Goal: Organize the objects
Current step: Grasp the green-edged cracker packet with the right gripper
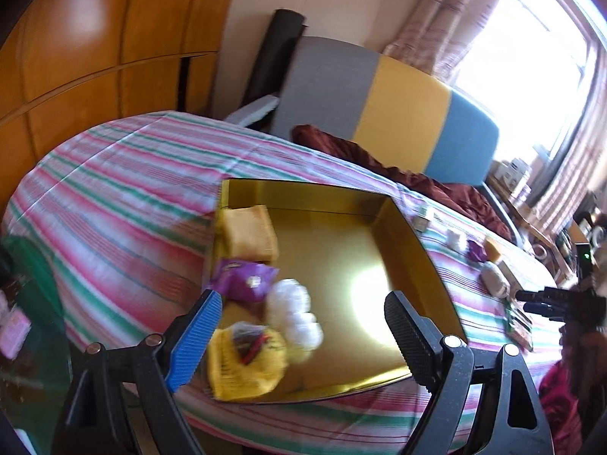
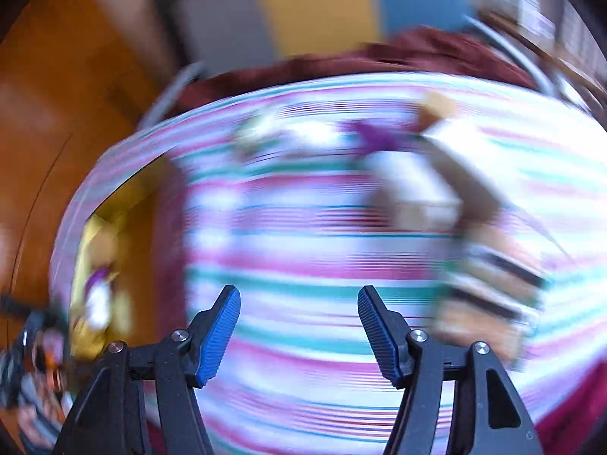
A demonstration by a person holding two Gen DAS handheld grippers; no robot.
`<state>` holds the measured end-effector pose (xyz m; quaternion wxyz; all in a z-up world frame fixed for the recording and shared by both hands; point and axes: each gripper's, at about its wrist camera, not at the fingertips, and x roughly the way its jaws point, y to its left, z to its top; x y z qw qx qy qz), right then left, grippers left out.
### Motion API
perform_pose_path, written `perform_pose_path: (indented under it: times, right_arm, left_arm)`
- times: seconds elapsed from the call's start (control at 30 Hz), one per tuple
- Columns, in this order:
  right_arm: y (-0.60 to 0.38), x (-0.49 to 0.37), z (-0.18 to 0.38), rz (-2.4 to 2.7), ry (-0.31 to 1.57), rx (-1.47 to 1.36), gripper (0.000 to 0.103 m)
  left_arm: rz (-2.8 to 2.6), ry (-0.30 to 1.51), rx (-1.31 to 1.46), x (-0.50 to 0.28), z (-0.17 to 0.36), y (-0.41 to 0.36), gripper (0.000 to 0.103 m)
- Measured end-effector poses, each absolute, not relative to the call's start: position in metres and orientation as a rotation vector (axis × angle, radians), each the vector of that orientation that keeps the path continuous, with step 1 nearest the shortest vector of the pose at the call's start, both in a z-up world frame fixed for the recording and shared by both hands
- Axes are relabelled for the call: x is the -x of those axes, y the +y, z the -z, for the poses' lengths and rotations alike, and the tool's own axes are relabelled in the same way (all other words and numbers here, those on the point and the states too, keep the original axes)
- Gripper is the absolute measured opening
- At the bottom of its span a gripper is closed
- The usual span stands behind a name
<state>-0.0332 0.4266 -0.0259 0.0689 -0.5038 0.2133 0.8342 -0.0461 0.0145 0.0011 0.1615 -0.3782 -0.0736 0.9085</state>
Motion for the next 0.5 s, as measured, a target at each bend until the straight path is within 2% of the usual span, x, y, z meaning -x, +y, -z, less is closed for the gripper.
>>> perform_pose_path:
  times: [0.23, 0.5]
  right_arm:
    - [0.534, 0.019, 0.051, -2.249, 0.845, 1.475, 0.065]
    - [0.535, 0.013, 0.078, -2.173, 0.886, 1.599, 0.065]
  left_arm:
    - [-2.476, -0.126, 1.064, 0.044, -0.009, 0.064, 0.088]
    - [-2.379, -0.054, 1.04, 0.038, -0.014, 0.108, 0.092]
